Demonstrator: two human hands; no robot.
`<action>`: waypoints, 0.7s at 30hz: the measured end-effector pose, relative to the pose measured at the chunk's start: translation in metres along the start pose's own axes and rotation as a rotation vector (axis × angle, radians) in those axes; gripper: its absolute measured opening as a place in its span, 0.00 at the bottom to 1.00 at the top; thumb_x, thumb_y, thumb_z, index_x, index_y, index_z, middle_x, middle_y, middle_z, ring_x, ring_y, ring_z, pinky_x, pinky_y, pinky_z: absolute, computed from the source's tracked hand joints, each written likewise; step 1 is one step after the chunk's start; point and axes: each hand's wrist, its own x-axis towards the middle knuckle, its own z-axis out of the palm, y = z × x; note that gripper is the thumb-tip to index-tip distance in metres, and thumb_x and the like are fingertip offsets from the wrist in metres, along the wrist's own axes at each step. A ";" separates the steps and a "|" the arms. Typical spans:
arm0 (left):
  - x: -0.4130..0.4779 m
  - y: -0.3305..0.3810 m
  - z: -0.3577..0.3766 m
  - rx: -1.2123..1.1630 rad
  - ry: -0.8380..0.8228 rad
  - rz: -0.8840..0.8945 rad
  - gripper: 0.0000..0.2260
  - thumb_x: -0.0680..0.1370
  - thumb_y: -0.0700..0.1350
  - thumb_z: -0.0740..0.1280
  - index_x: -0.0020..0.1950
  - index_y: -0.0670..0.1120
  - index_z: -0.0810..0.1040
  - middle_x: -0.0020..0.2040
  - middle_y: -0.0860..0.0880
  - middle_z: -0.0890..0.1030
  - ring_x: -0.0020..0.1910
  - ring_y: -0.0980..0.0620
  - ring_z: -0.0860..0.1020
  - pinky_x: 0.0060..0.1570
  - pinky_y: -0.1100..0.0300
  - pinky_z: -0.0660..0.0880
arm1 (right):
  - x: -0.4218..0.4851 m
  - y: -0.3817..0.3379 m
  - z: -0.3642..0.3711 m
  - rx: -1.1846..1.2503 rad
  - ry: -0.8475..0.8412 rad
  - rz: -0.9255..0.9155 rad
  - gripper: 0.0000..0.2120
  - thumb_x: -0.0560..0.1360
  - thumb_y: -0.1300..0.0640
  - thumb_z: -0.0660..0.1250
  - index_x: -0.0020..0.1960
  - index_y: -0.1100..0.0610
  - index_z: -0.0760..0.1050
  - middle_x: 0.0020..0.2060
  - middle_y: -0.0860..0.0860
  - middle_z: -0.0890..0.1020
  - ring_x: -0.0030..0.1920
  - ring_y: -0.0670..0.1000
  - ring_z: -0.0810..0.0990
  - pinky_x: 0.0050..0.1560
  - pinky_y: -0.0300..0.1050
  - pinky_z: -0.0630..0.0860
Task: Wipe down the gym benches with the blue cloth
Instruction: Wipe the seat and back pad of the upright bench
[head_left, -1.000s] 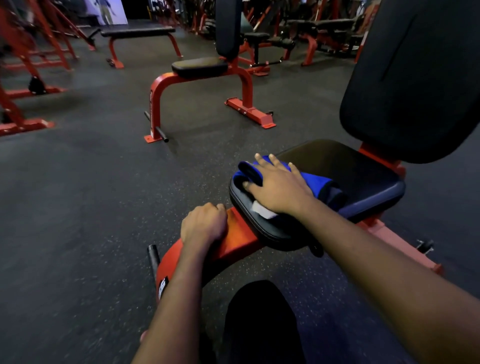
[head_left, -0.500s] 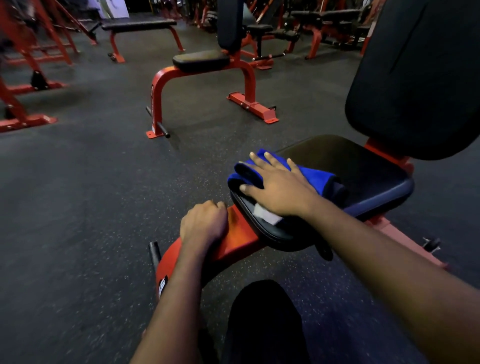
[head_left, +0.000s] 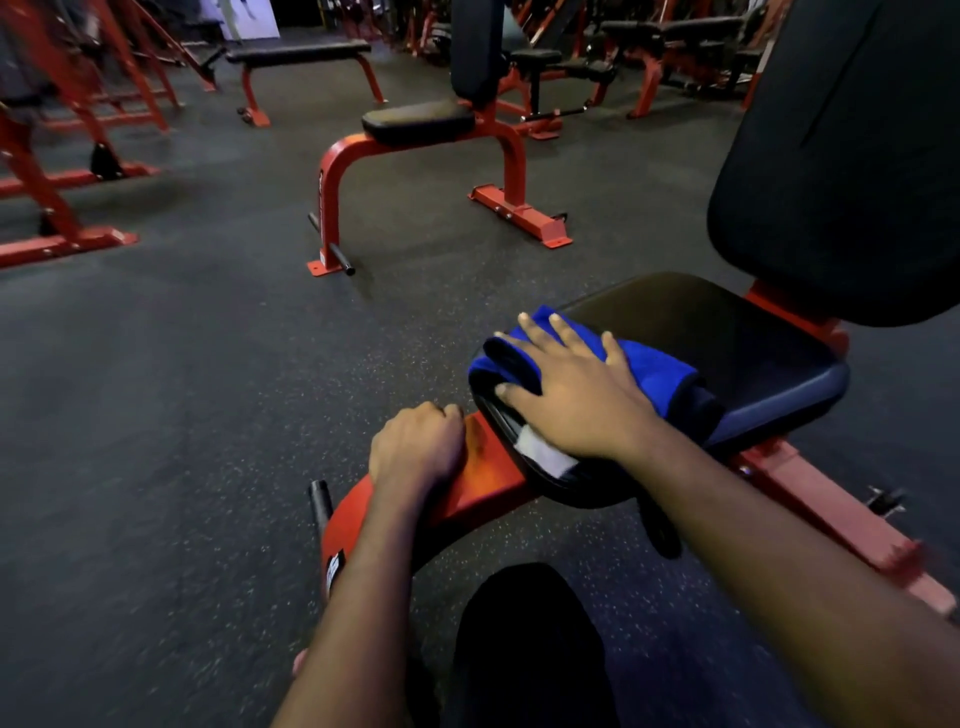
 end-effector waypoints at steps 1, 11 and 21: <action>0.001 0.000 0.000 0.001 -0.003 0.000 0.22 0.81 0.52 0.50 0.60 0.41 0.77 0.62 0.36 0.77 0.61 0.38 0.76 0.57 0.50 0.71 | -0.002 0.001 0.000 0.003 0.000 0.011 0.30 0.78 0.34 0.52 0.78 0.36 0.49 0.79 0.39 0.46 0.79 0.46 0.41 0.75 0.65 0.41; 0.001 -0.001 0.004 0.024 -0.011 0.035 0.22 0.80 0.52 0.50 0.59 0.42 0.78 0.62 0.37 0.77 0.60 0.38 0.76 0.54 0.50 0.70 | -0.007 -0.007 0.001 -0.011 0.027 0.040 0.33 0.76 0.31 0.52 0.78 0.37 0.49 0.79 0.41 0.45 0.79 0.48 0.42 0.74 0.67 0.42; -0.003 -0.001 0.000 0.008 -0.010 0.021 0.22 0.81 0.52 0.50 0.60 0.41 0.78 0.62 0.37 0.77 0.61 0.38 0.76 0.56 0.50 0.71 | -0.028 0.001 -0.001 -0.015 0.036 0.077 0.39 0.71 0.23 0.50 0.78 0.36 0.48 0.79 0.39 0.44 0.79 0.47 0.41 0.73 0.68 0.42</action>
